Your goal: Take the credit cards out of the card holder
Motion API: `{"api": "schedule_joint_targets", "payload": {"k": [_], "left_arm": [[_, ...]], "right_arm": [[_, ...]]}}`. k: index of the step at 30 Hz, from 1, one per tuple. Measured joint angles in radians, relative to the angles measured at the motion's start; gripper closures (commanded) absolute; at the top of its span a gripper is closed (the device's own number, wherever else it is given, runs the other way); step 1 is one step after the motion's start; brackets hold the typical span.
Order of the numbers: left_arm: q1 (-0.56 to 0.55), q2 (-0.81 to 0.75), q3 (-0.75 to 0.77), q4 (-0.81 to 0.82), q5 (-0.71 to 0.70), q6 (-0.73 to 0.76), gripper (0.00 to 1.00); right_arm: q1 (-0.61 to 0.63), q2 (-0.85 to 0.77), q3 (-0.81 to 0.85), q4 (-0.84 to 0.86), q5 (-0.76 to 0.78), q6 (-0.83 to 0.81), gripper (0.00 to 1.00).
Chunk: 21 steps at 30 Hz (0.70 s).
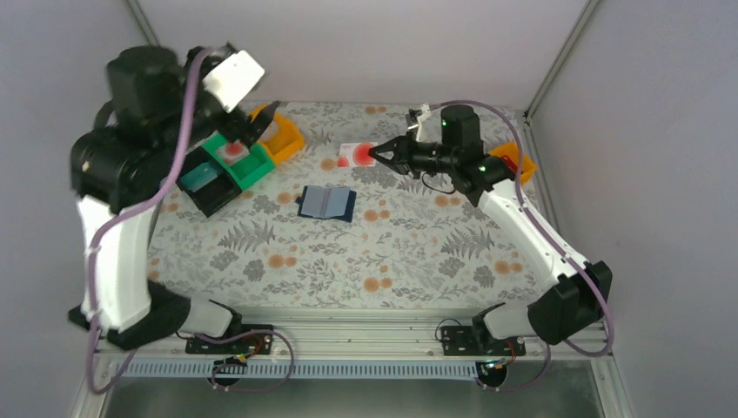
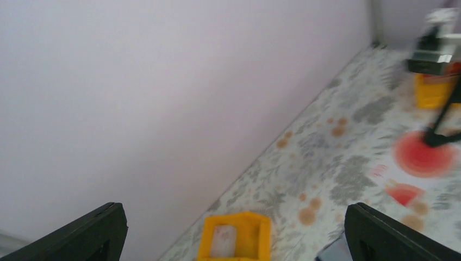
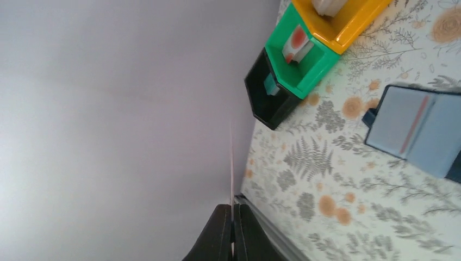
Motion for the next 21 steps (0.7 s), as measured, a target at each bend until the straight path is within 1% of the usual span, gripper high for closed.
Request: {"api": "schedule_joint_targets", "payload": {"k": [2,5,6,9,12,14,17,18,21], "left_arm": [[0.002,-0.102,-0.101,0.048,0.06,-0.001,0.0],[-0.004,-0.284,-0.309,0.105,0.238,0.049,0.0],[-0.008,-0.323,-0.354,0.111,0.275,0.065,0.0],[-0.024,-0.409,-0.486,0.151,0.31,0.149,0.0],[-0.067,-0.41,-0.583,0.179,0.271,0.239,0.0],[-0.13,-0.381,-0.626,0.193,0.211,0.302,0.0],[-0.263,-0.338,-0.684,0.266,0.074,0.393,0.13],[-0.328,-0.336,-0.727,0.319,-0.006,0.443,0.17],[-0.447,-0.33,-0.837,0.443,-0.179,0.575,0.21]], "right_arm": [[0.005,-0.037,-0.013,0.019,0.034,0.113,0.96],[0.026,-0.116,-0.033,0.042,0.098,0.262,0.96],[0.035,-0.135,-0.034,0.043,0.115,0.294,0.96],[0.077,-0.189,-0.034,0.056,0.176,0.402,0.96],[0.097,-0.204,-0.034,0.068,0.209,0.477,0.96],[0.099,-0.196,-0.034,0.079,0.225,0.52,0.96],[0.099,-0.155,-0.031,0.096,0.233,0.562,0.96],[0.1,-0.135,-0.027,0.1,0.232,0.572,0.96],[0.101,-0.065,-0.006,0.113,0.229,0.59,0.96]]}}
